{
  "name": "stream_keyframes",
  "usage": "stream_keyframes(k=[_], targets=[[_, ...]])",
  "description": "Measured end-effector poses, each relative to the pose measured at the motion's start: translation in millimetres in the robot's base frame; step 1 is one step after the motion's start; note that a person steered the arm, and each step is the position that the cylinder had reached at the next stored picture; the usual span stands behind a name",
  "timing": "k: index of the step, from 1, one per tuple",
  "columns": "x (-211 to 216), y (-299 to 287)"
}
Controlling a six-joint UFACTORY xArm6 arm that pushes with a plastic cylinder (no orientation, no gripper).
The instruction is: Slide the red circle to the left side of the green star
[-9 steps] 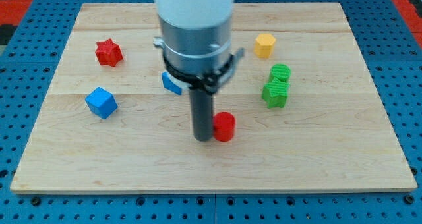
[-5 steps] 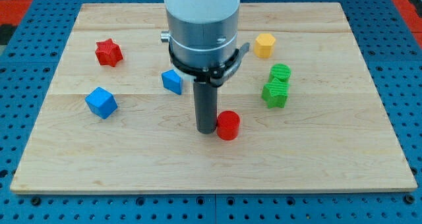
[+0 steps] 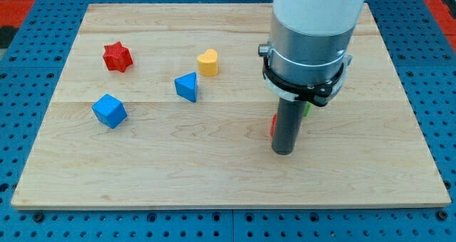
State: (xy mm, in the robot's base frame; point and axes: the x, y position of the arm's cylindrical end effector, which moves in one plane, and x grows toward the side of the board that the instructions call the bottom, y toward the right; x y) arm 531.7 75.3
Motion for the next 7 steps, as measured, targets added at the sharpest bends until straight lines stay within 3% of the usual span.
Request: stream_keyframes(k=[4, 7], targets=[[-46.9, -5.0], [-10.0, -8.3]])
